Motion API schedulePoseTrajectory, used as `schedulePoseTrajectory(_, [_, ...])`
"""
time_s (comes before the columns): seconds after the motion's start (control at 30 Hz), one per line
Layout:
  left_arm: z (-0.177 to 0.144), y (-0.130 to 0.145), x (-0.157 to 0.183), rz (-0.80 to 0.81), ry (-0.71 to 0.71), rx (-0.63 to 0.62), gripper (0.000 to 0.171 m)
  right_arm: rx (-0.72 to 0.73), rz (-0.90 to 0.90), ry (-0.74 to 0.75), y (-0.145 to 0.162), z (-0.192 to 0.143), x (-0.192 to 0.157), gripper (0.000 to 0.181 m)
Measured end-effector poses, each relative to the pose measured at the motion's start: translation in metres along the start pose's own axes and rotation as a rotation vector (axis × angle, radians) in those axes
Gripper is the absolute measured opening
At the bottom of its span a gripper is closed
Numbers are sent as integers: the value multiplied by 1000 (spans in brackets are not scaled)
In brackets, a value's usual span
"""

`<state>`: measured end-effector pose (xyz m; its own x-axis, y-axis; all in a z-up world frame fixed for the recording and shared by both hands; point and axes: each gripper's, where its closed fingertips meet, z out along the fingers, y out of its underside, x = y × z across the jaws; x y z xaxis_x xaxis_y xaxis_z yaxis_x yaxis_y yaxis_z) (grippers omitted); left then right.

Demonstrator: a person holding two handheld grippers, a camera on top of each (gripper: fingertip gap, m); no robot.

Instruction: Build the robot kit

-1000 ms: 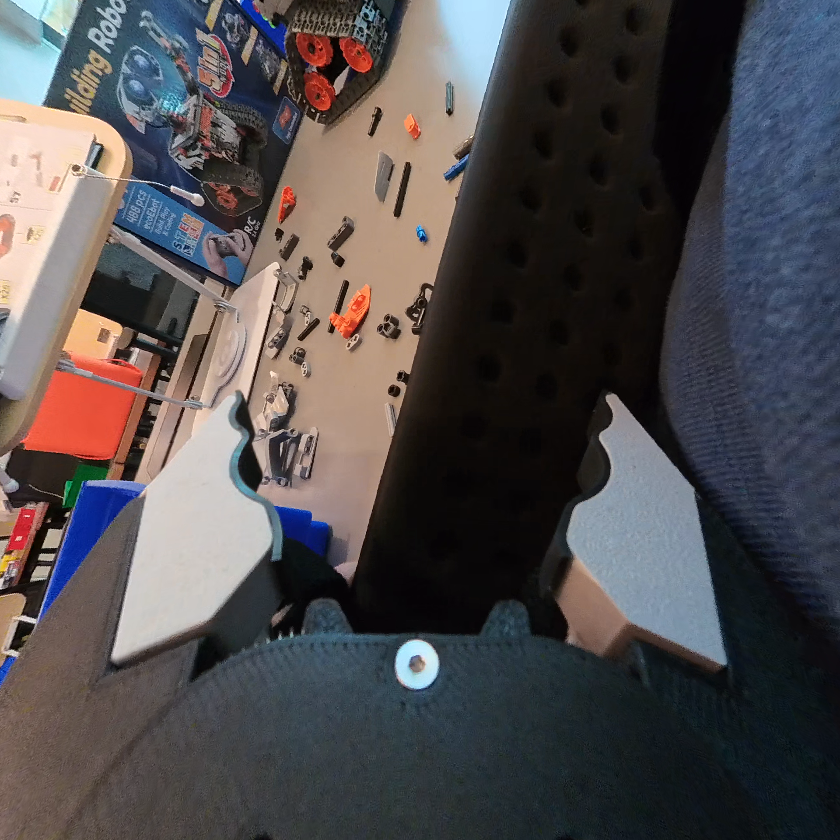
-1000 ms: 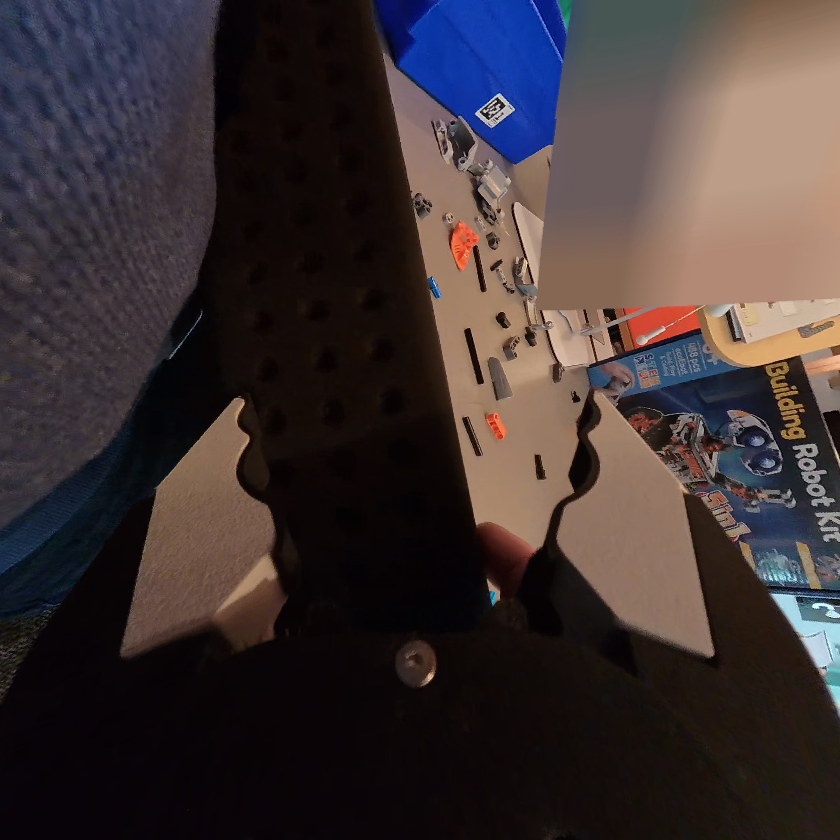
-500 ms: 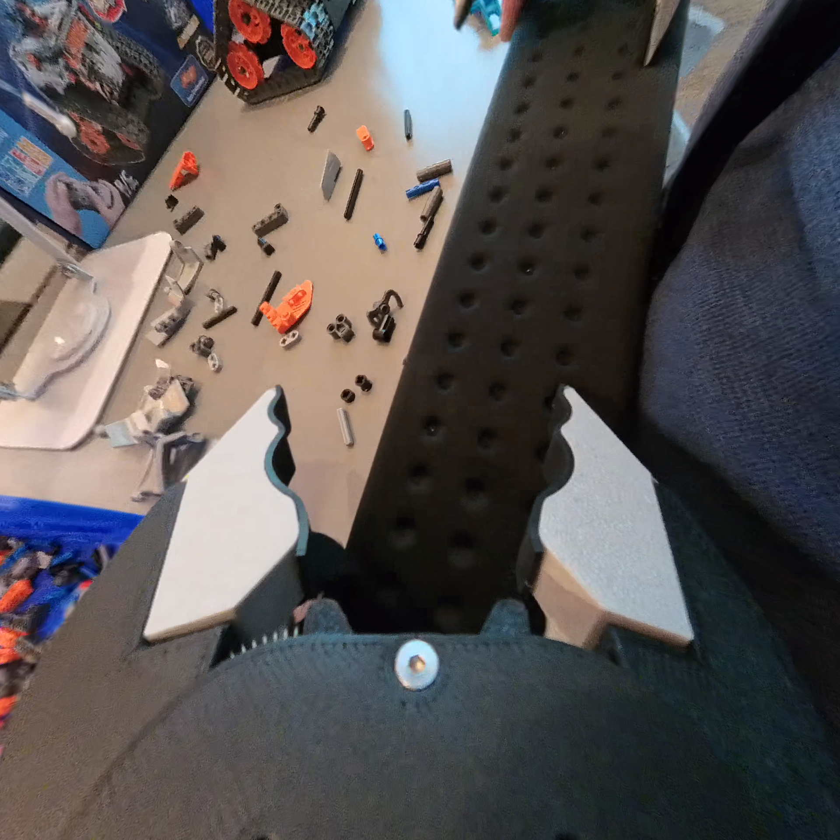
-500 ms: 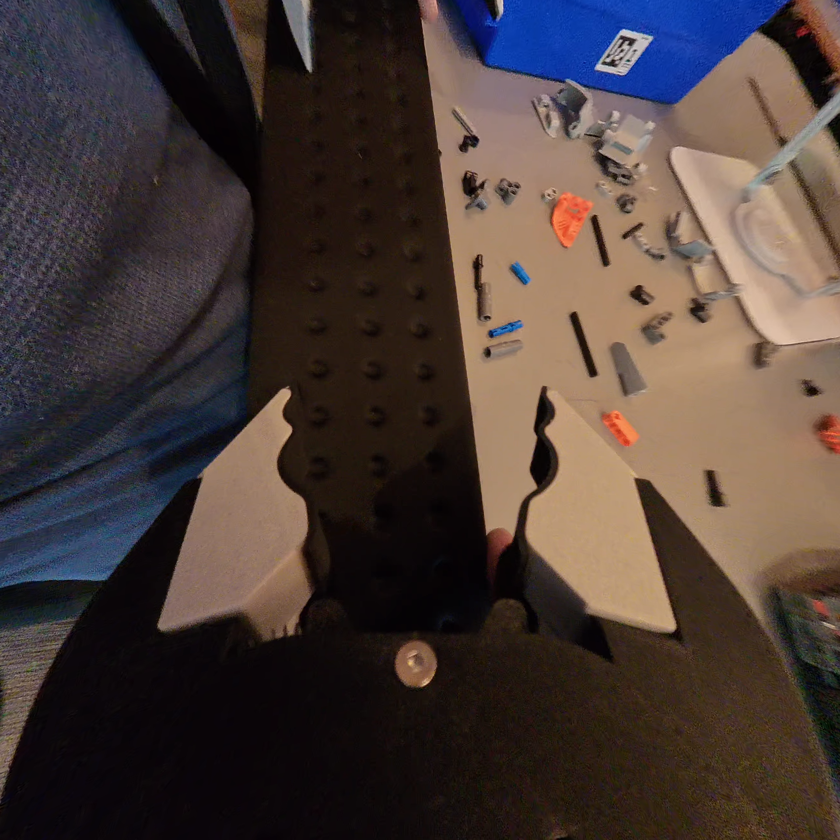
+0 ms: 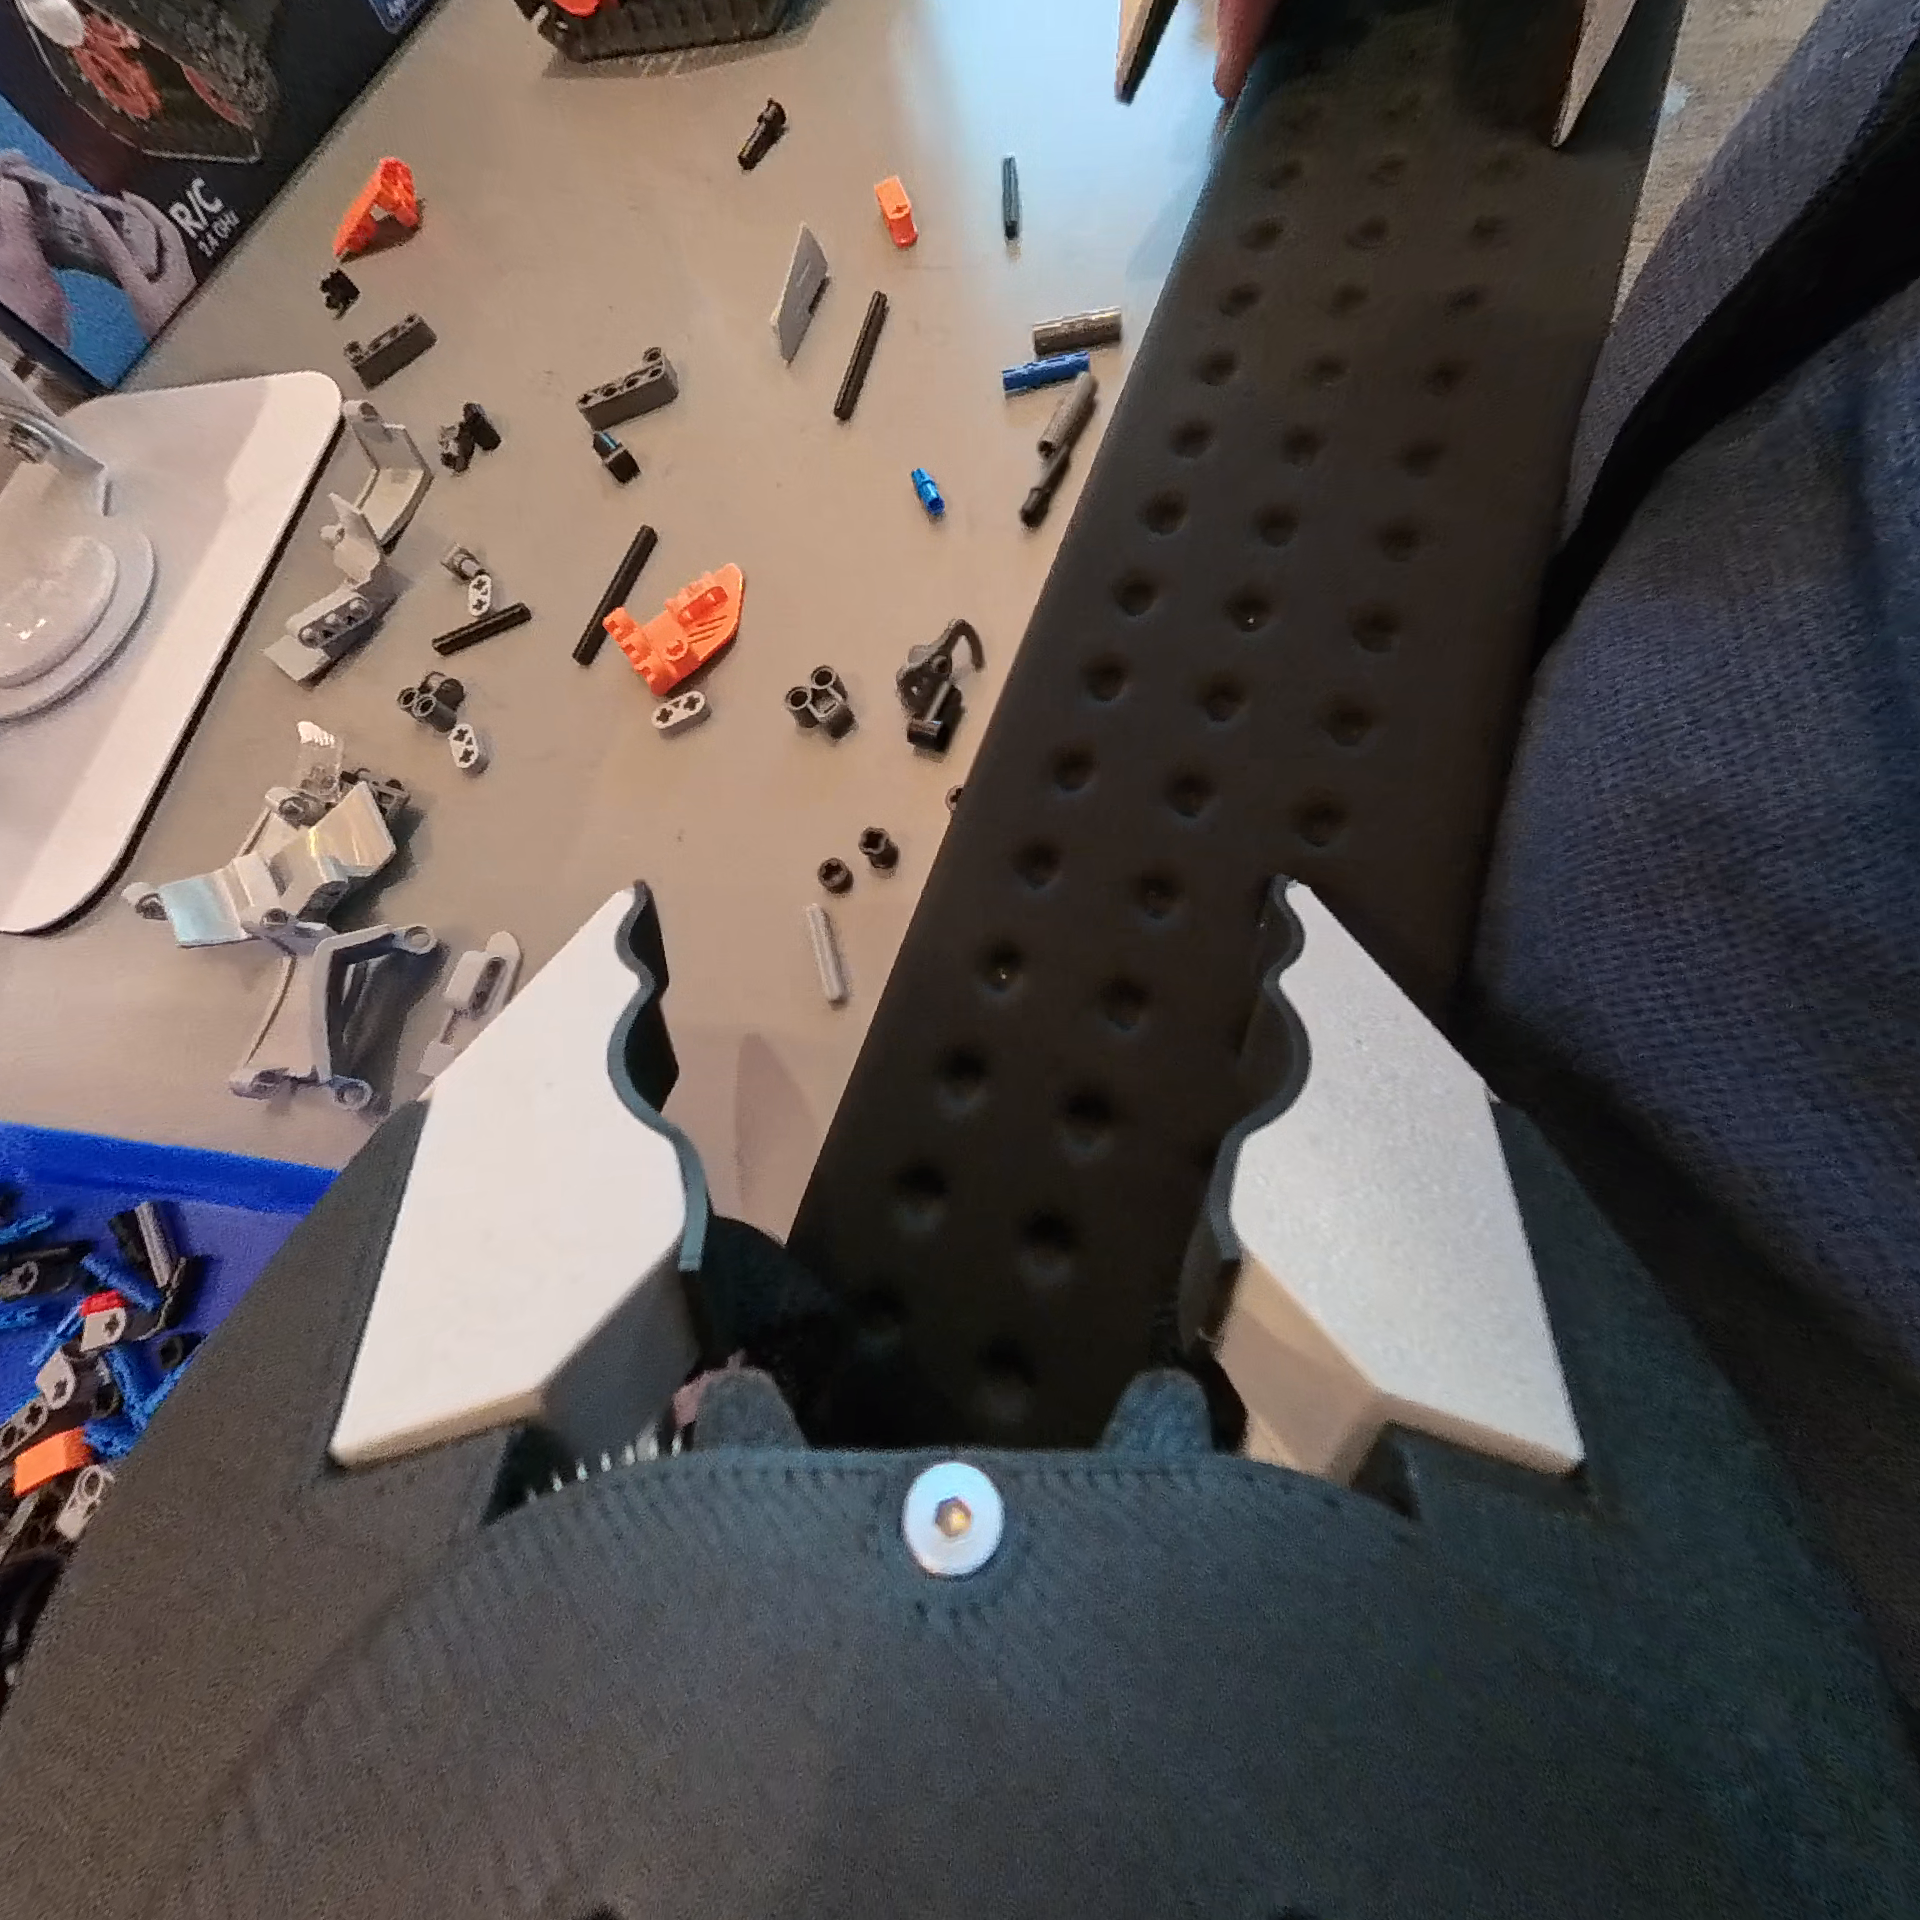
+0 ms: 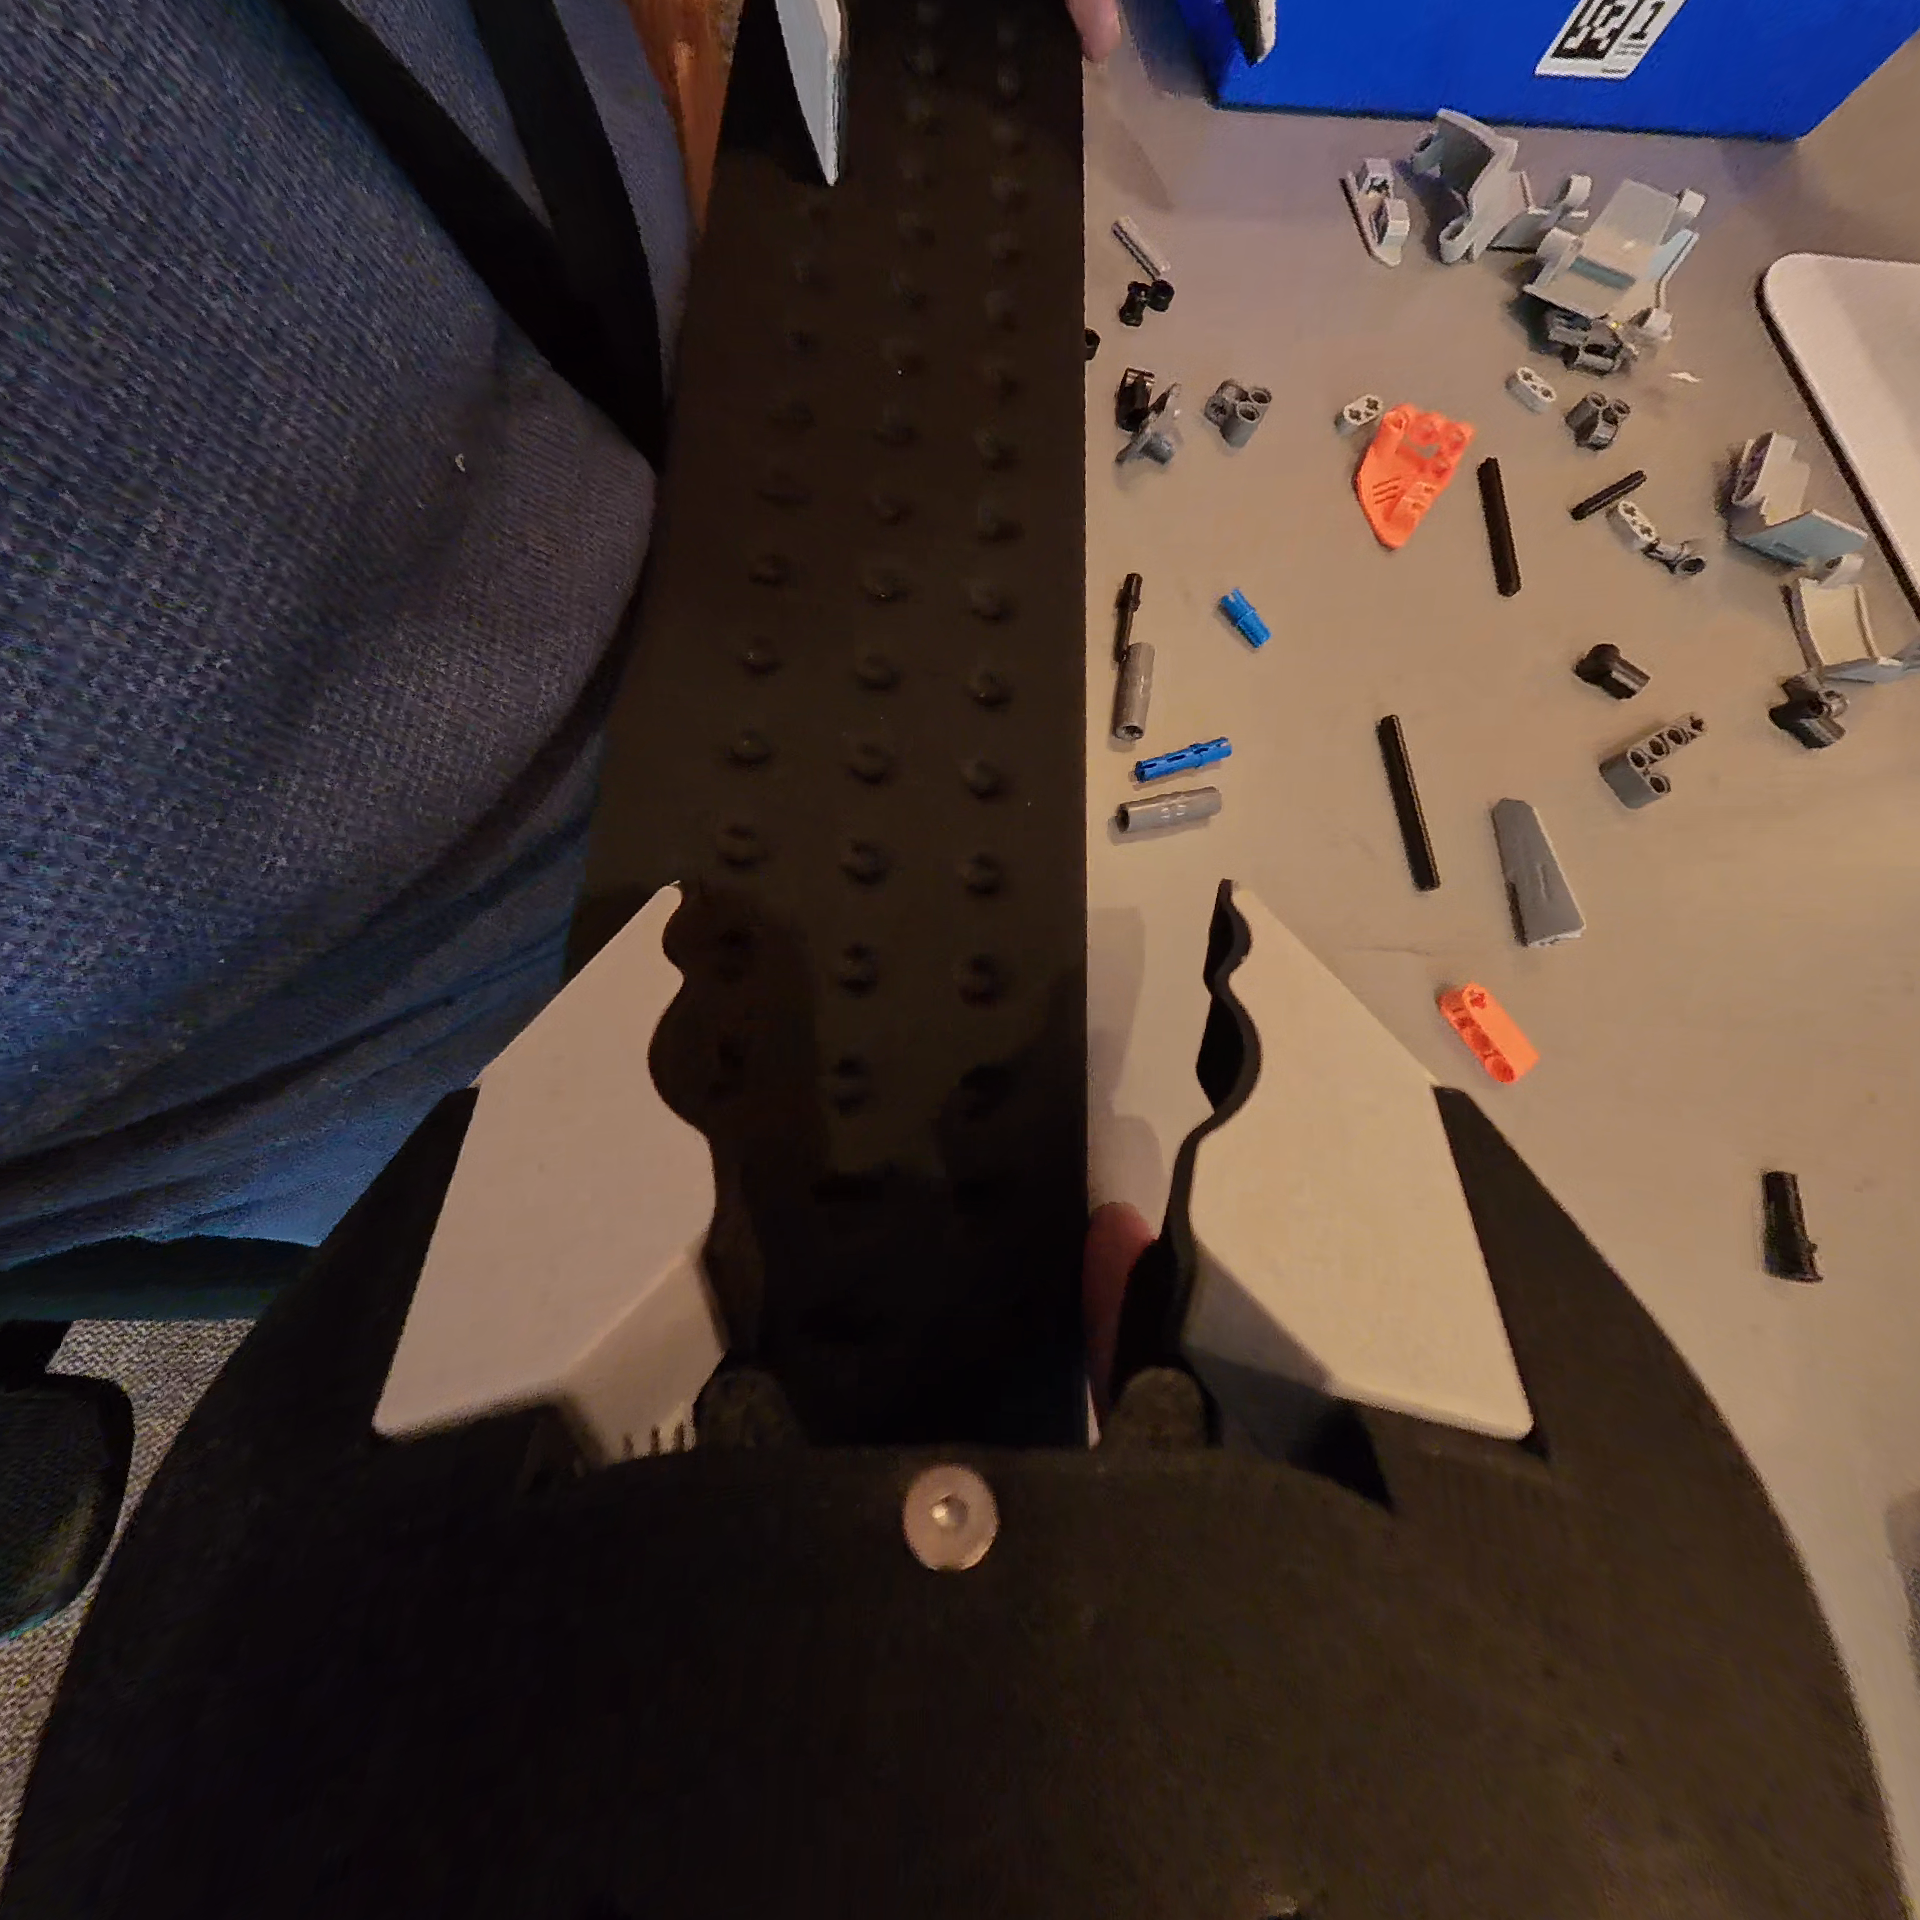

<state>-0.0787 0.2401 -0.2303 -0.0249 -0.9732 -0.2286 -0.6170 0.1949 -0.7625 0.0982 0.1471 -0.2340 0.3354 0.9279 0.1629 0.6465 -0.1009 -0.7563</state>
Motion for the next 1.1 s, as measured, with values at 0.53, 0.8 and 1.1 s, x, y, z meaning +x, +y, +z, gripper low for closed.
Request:
schedulePoseTrajectory(0.53, [-3, -7, -13, 3, -66, 22, 112, -12, 221, 5, -12, 15, 52, 44])
schedulePoseTrajectory(0.8, [-7, -59, -12, 20, -78, 181, 80, -172, 446, 20, 3, 37, 56, 23])
schedulePoseTrajectory(1.1, [23, -85, -23, 85, -57, 181, 74, -245, 437, 83, 4, 44, 55, 6])
